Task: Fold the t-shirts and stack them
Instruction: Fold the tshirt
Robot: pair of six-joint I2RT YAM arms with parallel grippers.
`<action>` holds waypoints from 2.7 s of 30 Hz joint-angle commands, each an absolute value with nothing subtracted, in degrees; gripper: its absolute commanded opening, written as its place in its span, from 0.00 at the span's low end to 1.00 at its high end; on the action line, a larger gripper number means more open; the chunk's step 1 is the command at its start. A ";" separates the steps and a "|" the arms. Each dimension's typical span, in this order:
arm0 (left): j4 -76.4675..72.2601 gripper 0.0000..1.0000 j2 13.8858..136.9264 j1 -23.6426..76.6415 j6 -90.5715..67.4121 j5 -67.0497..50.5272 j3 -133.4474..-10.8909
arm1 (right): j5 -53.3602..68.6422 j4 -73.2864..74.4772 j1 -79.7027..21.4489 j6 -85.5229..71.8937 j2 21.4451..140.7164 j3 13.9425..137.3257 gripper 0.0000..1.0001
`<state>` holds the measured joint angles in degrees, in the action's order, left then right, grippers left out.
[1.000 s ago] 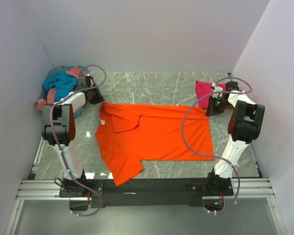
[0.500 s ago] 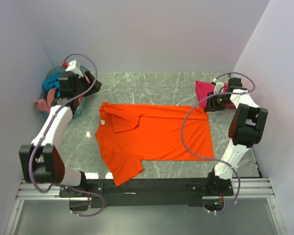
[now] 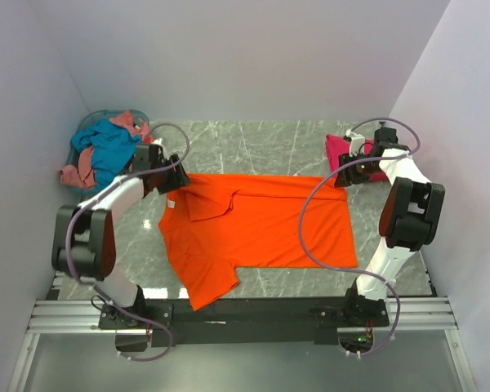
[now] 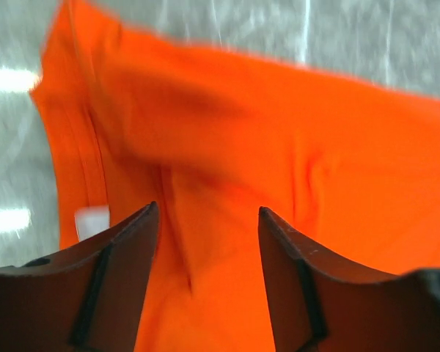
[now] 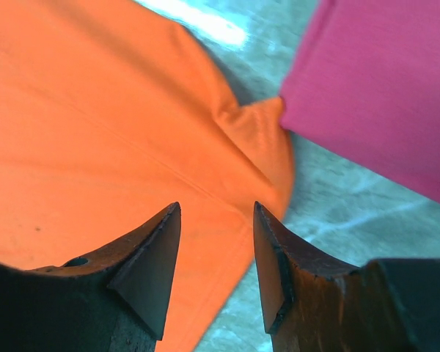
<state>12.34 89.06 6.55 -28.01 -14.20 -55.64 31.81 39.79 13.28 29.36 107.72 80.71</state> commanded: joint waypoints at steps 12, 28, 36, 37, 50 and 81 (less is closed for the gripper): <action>18.45 0.46 105.20 6.50 -27.16 -2.73 -70.48 | 33.49 38.58 11.07 28.39 106.17 81.56 0.51; 21.09 0.40 108.11 1.32 -29.44 3.43 -67.94 | 33.75 37.35 8.79 24.79 108.19 84.99 0.44; 19.86 0.40 104.33 0.27 -30.15 2.11 -63.90 | 33.66 36.73 7.03 21.36 113.71 90.78 0.36; 19.78 0.40 103.46 0.18 -30.23 1.76 -63.46 | 33.75 37.26 6.77 21.27 114.69 91.84 0.34; 17.41 0.43 97.65 -1.58 -29.27 -5.79 -61.61 | 25.06 41.31 3.34 17.93 124.63 101.34 0.24; 28.74 0.00 102.02 7.64 -16.00 -9.15 -76.19 | 14.78 38.32 -8.53 24.87 115.92 91.84 0.00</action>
